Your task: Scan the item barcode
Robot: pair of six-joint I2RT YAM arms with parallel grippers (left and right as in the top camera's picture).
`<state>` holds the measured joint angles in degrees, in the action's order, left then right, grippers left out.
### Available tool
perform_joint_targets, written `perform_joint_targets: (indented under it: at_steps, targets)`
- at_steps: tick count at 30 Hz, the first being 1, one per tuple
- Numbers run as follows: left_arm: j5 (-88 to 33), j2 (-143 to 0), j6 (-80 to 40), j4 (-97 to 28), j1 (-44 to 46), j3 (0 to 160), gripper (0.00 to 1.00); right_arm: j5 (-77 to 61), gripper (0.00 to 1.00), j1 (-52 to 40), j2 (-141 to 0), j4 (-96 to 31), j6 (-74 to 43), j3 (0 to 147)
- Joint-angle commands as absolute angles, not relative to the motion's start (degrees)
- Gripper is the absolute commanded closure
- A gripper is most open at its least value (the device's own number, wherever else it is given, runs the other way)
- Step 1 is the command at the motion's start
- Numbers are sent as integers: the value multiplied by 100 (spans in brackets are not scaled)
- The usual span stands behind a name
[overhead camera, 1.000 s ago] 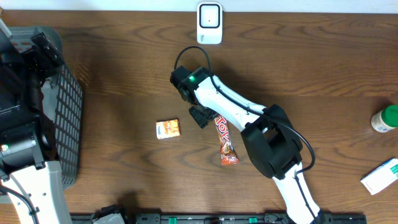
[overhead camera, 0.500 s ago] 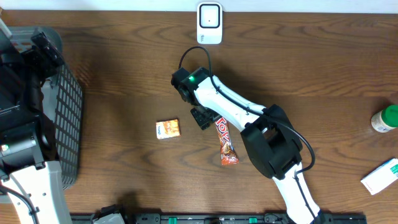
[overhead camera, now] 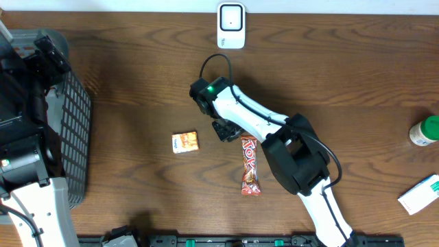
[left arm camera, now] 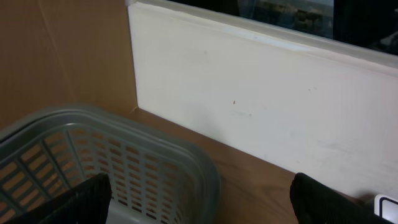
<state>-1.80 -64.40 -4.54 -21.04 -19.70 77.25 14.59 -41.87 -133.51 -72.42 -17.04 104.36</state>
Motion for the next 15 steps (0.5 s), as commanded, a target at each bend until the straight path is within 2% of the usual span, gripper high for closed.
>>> perform_joint_targets:
  at_steps: [1, 7, 10, 15]
  targets:
    - [-235, -6436, -502, -2095, -1955, 7747, 9, 1302, 3, -4235, -13480, -7170, -1798, 10346]
    - [-235, -6436, -502, -2097, -1953, 7747, 9, 1297, 1, -4261, -13467, -7859, -2488, 10683]
    - [-235, -6436, -502, -2095, -1953, 7747, 9, 1041, 3, -4265, -13467, -8265, -3194, 10698]
    - [-235, -6436, -502, -2097, -1953, 7747, 9, 434, 8, -4276, -13467, -8246, -3828, 10617]
